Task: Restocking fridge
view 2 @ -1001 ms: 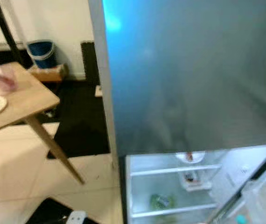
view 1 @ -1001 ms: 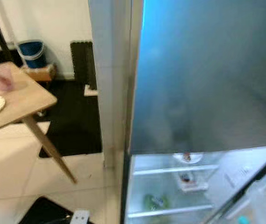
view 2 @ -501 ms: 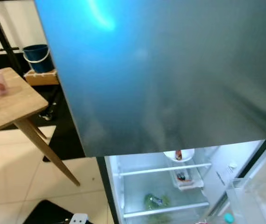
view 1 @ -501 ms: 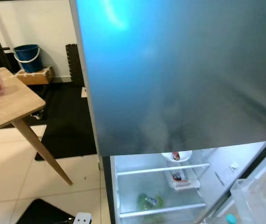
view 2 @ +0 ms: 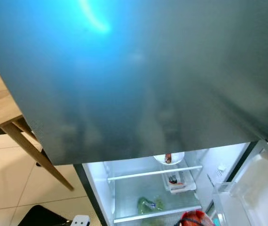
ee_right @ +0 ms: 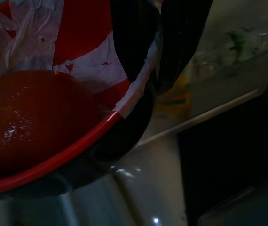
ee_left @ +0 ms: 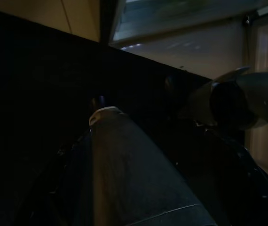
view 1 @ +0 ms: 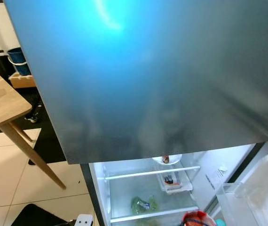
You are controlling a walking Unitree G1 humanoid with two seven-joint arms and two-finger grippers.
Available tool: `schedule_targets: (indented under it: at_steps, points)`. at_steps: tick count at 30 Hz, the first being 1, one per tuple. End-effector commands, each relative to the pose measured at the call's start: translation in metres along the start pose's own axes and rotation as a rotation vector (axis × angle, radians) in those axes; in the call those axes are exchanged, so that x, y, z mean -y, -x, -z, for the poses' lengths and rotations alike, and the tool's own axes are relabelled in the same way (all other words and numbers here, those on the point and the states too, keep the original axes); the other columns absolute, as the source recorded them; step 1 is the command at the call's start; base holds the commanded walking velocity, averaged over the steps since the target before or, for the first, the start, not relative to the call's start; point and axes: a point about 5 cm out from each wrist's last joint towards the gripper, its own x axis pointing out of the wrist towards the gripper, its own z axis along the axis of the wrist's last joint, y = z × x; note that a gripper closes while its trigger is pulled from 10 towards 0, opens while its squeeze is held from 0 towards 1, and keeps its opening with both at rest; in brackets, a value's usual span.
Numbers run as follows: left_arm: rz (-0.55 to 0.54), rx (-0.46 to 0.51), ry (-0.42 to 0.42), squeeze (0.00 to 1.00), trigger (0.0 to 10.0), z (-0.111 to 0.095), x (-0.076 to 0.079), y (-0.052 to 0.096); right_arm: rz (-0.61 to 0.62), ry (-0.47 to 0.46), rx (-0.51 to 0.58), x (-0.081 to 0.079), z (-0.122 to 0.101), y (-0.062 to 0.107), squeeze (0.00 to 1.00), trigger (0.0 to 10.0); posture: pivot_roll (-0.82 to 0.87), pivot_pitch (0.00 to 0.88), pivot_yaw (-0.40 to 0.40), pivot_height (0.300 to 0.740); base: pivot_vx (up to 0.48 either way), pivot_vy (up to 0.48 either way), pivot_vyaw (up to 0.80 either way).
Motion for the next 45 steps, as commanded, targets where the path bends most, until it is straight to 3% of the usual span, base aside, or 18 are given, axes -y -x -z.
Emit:
schedule_targets:
  at_steps: [1, 5, 15, 21, 23, 28, 38, 42, 45]
  points:
    - [-0.017, 0.0, -0.005, 0.0, 10.0, 0.001, -0.004, 0.001, 0.017, 0.025, 0.035, 0.007, -0.008, 0.0, 0.0, 10.0, -0.06, 0.0, 0.002, 0.74, 0.0, 0.0, 0.0]
    - [-0.018, 0.009, -0.006, 0.0, 10.0, 0.0, -0.004, 0.001, 0.043, 0.105, 0.125, 0.027, -0.032, 0.002, 0.0, 10.0, -0.06, 0.0, -0.001, 0.74, 0.0, 0.0, 0.0]
    - [-0.023, 0.043, -0.019, 0.0, 10.0, -0.004, -0.004, 0.001, 0.056, 0.239, 0.281, 0.051, -0.075, 0.01, 0.0, 10.0, -0.05, 0.0, -0.002, 0.74, 0.0, 0.0, 0.0]
    - [-0.02, 0.063, -0.039, 0.0, 10.0, -0.007, -0.004, 0.001, 0.032, 0.309, 0.288, 0.055, -0.081, 0.012, 0.0, 10.0, -0.05, 0.0, -0.004, 0.74, 0.0, 0.0, 0.0]
    - [0.013, 0.126, -0.073, 0.0, 10.0, -0.023, -0.008, 0.003, 0.028, 0.321, 0.289, 0.059, -0.083, 0.014, 0.0, 10.0, -0.05, 0.0, -0.005, 0.74, 0.0, 0.0, 0.0]
    - [0.047, 0.212, -0.119, 0.0, 10.0, -0.046, -0.01, 0.005, 0.042, 0.325, 0.289, 0.066, -0.085, 0.016, 0.0, 10.0, -0.05, 0.0, -0.005, 0.74, 0.0, 0.0, 0.0]
    - [0.082, 0.259, -0.227, 0.0, 10.0, -0.062, -0.007, 0.006, 0.052, 0.299, 0.273, 0.076, -0.078, 0.018, 0.0, 10.0, -0.03, 0.016, -0.009, 0.74, 0.0, 0.0, 0.0]
    - [0.085, 0.265, -0.188, 0.0, 10.0, -0.056, -0.01, 0.007, 0.054, 0.294, 0.257, 0.078, -0.072, 0.018, 0.0, 10.0, -0.03, 0.037, -0.004, 0.74, 0.0, 0.0, 0.0]
    - [0.044, 0.252, -0.112, 0.0, 10.0, -0.038, -0.021, 0.012, 0.06, 0.277, 0.237, 0.08, -0.063, 0.019, 0.0, 10.0, -0.03, 0.056, -0.005, 0.74, 0.0, 0.0, 0.0]
